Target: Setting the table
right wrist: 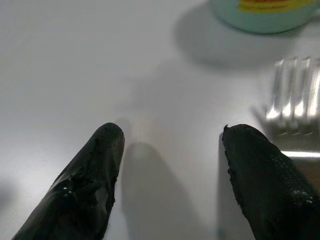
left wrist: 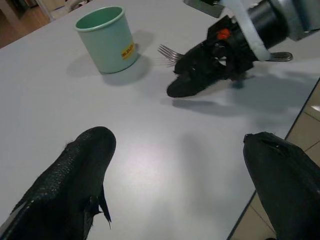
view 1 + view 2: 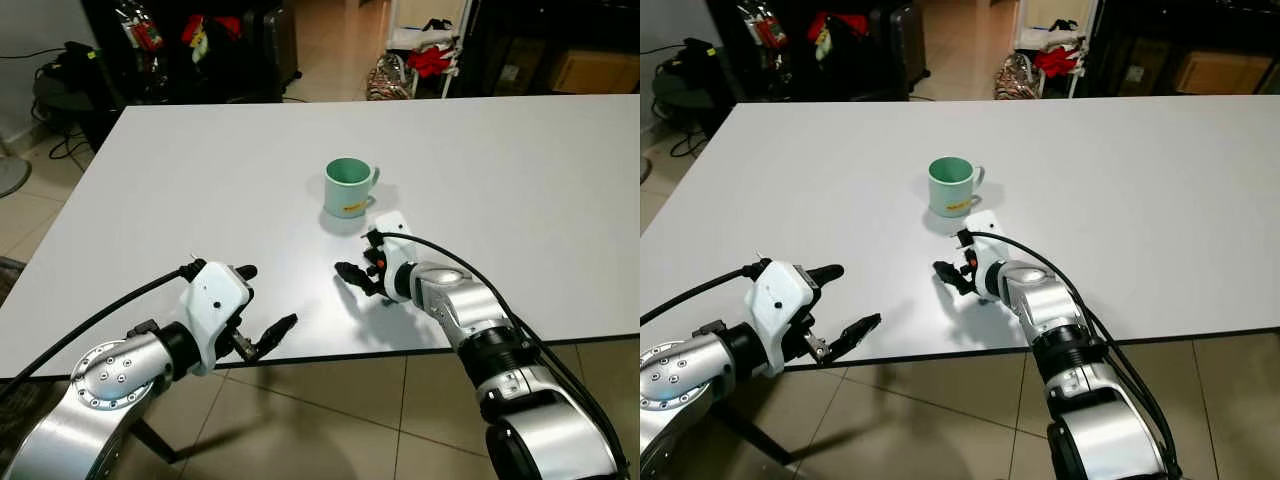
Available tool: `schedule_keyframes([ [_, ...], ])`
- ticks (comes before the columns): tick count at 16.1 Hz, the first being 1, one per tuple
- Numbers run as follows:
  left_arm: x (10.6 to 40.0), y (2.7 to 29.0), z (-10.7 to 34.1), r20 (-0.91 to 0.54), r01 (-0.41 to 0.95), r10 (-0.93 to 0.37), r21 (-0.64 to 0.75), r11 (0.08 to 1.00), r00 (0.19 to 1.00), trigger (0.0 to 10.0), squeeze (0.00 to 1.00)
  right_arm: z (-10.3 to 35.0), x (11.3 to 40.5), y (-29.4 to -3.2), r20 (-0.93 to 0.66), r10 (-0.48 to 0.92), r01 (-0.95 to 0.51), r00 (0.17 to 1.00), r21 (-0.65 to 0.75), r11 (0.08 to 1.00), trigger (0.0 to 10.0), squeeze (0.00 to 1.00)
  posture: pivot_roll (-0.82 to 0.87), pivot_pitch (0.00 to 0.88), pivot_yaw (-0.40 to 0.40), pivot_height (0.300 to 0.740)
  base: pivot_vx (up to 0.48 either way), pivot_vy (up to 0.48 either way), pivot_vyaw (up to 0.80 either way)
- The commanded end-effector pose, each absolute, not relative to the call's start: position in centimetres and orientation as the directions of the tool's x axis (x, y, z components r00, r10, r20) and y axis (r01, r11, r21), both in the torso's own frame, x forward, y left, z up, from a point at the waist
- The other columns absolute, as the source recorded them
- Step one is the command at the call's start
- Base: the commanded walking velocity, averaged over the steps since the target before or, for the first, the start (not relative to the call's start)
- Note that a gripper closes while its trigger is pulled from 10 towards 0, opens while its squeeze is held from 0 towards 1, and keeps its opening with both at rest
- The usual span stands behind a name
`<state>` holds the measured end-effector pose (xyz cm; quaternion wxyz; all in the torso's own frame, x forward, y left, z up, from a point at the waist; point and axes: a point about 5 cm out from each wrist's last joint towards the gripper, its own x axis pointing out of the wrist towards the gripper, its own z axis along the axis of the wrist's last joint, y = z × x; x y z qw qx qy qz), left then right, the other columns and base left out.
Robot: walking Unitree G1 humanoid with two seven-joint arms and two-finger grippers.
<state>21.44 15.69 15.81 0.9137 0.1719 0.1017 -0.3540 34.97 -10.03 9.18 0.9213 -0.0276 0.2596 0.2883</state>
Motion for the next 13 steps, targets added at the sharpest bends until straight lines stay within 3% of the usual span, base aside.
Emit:
schedule_keyframes([
  [1,21.4,15.5,15.9,-0.307,0.694,-0.625,0.245,0.677,0.718,10.0,0.0,9.3,35.6,-10.9,-0.481,0.464,-0.476,0.743,0.107,0.873,10.0,0.0,-0.05,0.001,0.031,0.74,0.0,0.0,0.0],
  [4,21.3,15.5,15.9,-0.309,0.696,-0.626,0.239,0.677,0.716,10.0,0.0,8.8,36.0,-12.2,-0.492,0.405,-0.416,0.771,0.093,0.905,10.0,0.0,-0.05,0.002,0.035,0.74,0.0,0.0,0.0],
  [13,21.4,15.5,15.9,-0.313,0.698,-0.627,0.243,0.673,0.713,10.0,0.0,8.8,36.4,-12.9,-0.477,0.381,-0.387,0.792,0.09,0.918,10.0,0.0,-0.05,0.001,0.042,0.74,0.0,0.0,0.0],
])
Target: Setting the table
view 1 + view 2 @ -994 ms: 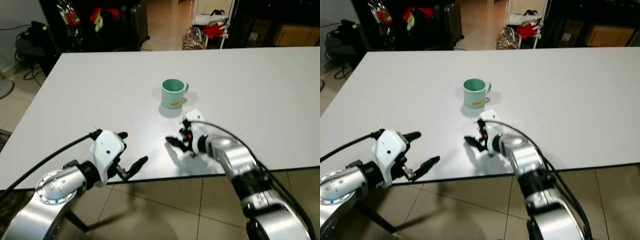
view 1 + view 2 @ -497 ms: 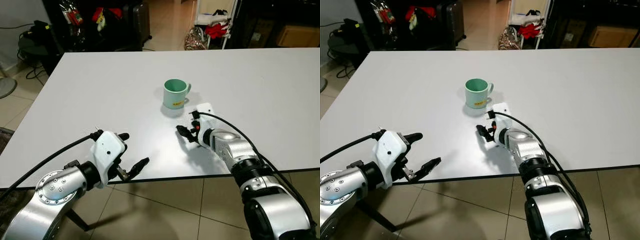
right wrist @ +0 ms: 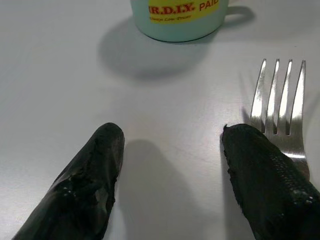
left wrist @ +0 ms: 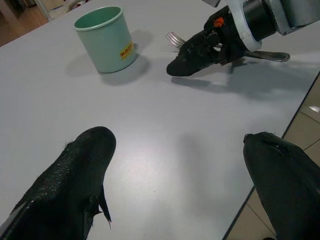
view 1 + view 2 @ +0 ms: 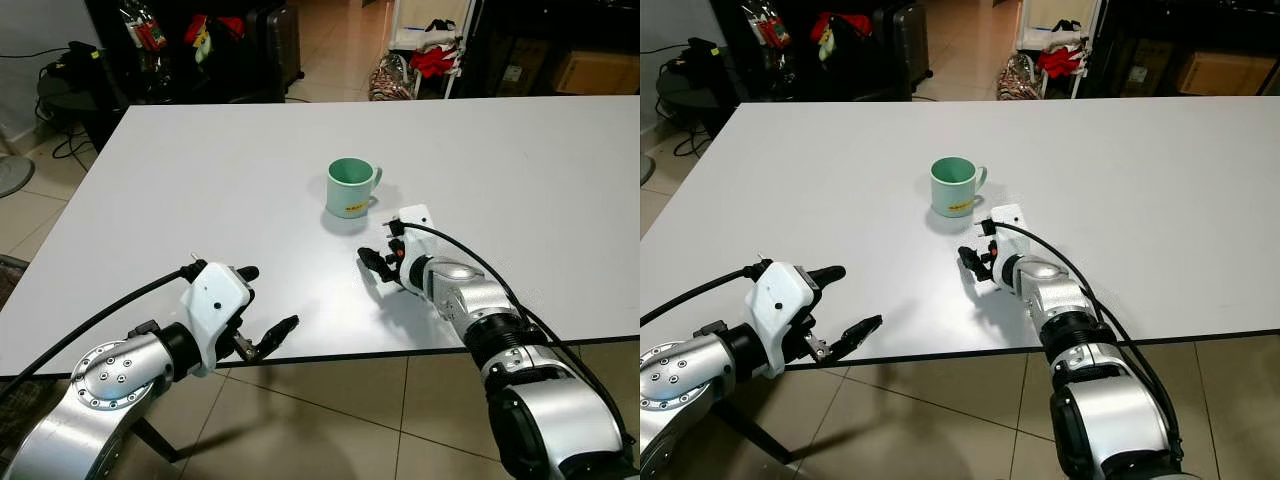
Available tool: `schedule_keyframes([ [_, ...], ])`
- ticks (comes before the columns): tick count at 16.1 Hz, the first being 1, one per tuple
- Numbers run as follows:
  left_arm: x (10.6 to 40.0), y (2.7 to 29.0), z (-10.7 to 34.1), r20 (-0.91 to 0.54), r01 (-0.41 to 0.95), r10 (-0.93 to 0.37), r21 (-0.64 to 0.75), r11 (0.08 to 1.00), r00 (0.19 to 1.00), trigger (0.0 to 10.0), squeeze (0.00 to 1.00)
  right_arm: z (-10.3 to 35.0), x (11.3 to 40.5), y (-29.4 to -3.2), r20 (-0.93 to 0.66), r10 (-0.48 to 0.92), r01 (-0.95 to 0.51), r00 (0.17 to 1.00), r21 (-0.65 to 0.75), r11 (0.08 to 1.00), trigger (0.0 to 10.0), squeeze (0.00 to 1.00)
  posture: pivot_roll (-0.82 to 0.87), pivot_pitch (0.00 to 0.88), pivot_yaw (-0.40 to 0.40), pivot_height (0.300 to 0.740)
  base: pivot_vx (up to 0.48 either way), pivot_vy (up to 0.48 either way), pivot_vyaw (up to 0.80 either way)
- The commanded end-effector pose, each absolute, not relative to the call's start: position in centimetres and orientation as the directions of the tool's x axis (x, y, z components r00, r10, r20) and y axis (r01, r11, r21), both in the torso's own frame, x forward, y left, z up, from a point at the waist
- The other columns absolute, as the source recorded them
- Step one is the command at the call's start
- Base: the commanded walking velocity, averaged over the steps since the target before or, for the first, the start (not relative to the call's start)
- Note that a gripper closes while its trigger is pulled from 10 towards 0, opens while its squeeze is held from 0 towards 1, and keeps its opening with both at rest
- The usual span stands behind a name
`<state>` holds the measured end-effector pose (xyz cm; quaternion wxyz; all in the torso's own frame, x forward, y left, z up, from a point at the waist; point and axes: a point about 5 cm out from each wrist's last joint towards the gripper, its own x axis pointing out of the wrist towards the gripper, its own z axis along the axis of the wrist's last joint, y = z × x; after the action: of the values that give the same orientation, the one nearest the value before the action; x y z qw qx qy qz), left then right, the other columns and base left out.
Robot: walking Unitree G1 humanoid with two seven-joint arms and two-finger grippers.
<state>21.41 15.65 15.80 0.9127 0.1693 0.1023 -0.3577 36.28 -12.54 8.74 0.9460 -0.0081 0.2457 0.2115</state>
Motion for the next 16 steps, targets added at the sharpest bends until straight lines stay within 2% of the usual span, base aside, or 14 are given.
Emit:
schedule_keyframes([
  [1,21.4,15.6,15.9,-0.313,0.697,-0.626,0.244,0.674,0.715,10.0,0.0,9.1,36.5,-12.6,-0.46,0.407,-0.417,0.789,0.085,0.905,10.0,0.0,-0.05,0.0,0.039,0.74,0.0,0.0,0.0],
  [3,21.3,15.8,16.1,-0.294,0.674,-0.61,0.235,0.7,0.736,10.0,0.0,11.3,36.3,-11.7,-0.347,0.504,-0.503,0.791,0.102,0.858,10.0,0.0,-0.04,0.0,0.02,0.74,0.0,0.0,0.0],
  [5,21.6,16.6,16.3,-0.273,0.577,-0.519,0.216,0.788,0.81,10.0,0.0,14.2,34.7,-12.2,-0.223,0.458,-0.455,0.861,0.066,0.888,10.0,0.0,-0.05,0.0,0.014,0.74,0.0,0.0,0.0],
  [7,22.0,17.1,16.4,-0.244,0.492,-0.441,0.215,0.844,0.864,10.0,0.0,15.9,32.7,-12.2,-0.14,0.475,-0.471,0.869,0.063,0.88,10.0,0.0,-0.06,0.0,0.024,0.74,0.0,0.0,0.0],
  [8,22.1,17.0,16.7,-0.206,0.433,-0.395,0.194,0.88,0.895,10.0,0.0,16.6,30.9,-12.0,-0.103,0.481,-0.473,0.871,0.092,0.876,10.0,0.69,-0.07,0.0,0.038,0.74,0.0,0.0,0.0],
  [9,22.1,16.3,17.0,-0.157,0.386,-0.362,0.175,0.906,0.919,10.0,0.0,17.0,29.1,-12.1,-0.066,0.466,-0.459,0.882,0.098,0.883,10.0,1.0,-0.08,0.0,0.044,0.74,0.0,0.0,0.0],
  [10,22.2,15.9,17.3,-0.093,0.331,-0.32,0.151,0.931,0.943,10.0,0.85,17.2,27.2,-12.4,-0.022,0.423,-0.422,0.906,0.037,0.906,10.0,1.0,-0.09,0.0,0.053,0.74,0.0,0.0,0.8],
  [11,22.4,16.0,17.4,-0.081,0.276,-0.266,0.156,0.948,0.96,10.0,1.0,17.1,26.4,-12.6,-0.017,0.39,-0.39,0.921,0.014,0.921,10.0,1.0,-0.09,0.0,0.055,0.74,0.0,0.0,0.8],
  [13,22.6,16.4,17.5,-0.052,0.205,-0.2,0.129,0.97,0.978,10.0,1.0,16.8,24.9,-12.7,-0.043,0.366,-0.366,0.93,-0.01,0.93,10.0,1.0,-0.1,0.0,0.062,0.74,0.0,0.0,0.8],
  [14,22.5,16.6,17.7,-0.026,0.151,-0.149,0.104,0.983,0.988,10.0,1.0,16.4,23.8,-12.8,-0.092,0.34,-0.347,0.936,-0.068,0.936,10.0,1.0,-0.1,0.0,0.07,0.74,0.0,0.0,0.8],
  [16,22.5,17.0,17.4,-0.036,0.11,-0.106,0.127,0.986,0.994,10.0,1.0,15.9,23.5,-13.2,-0.121,0.318,-0.328,0.941,-0.084,0.941,10.0,1.0,-0.1,0.0,0.075,0.74,0.0,0.0,0.8],
])
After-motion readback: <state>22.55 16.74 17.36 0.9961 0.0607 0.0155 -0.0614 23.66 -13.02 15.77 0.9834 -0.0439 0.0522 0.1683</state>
